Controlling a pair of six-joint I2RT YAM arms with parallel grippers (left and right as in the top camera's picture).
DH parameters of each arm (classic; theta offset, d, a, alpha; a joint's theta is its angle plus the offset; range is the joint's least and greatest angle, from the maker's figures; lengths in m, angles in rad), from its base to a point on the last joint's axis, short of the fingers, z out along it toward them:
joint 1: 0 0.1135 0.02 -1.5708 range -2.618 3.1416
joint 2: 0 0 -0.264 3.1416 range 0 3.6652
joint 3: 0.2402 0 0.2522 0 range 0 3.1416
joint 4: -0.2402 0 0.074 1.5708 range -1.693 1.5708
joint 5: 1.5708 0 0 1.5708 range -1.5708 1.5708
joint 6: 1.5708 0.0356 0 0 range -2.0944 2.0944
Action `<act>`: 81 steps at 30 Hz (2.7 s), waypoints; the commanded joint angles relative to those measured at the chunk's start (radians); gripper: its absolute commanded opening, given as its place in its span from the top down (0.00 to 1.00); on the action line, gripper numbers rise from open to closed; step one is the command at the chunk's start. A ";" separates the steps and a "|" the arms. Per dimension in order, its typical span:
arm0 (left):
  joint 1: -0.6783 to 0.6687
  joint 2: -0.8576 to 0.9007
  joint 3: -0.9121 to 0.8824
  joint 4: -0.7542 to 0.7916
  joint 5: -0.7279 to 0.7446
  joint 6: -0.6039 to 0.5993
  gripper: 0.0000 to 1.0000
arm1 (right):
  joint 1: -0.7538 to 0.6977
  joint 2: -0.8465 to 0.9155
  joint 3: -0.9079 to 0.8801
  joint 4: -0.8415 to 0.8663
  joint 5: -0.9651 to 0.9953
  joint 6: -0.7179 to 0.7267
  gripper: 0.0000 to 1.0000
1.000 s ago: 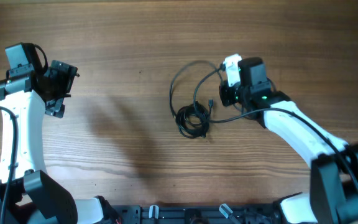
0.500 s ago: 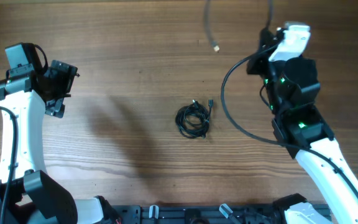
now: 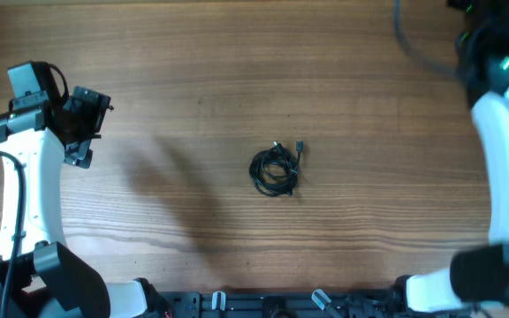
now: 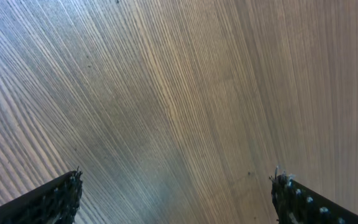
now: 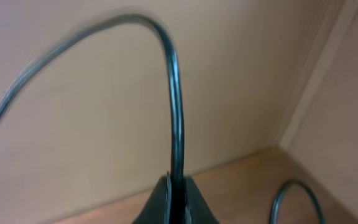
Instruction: Untangle cables
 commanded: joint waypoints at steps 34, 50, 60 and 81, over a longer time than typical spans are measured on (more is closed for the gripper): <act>0.000 -0.015 0.010 -0.006 -0.006 0.009 0.00 | -0.413 0.399 -0.229 -0.390 -0.225 0.357 0.33; 0.000 -0.015 0.010 -0.005 -0.006 0.009 0.00 | -0.400 0.514 -0.309 -0.131 -0.252 0.396 0.57; 0.000 -0.015 0.010 -0.005 -0.006 0.009 0.00 | -0.340 0.514 -0.155 -0.066 -0.298 0.425 0.96; 0.000 -0.015 0.010 -0.005 -0.006 0.009 0.00 | -0.111 0.543 0.129 -0.690 -0.293 0.513 0.12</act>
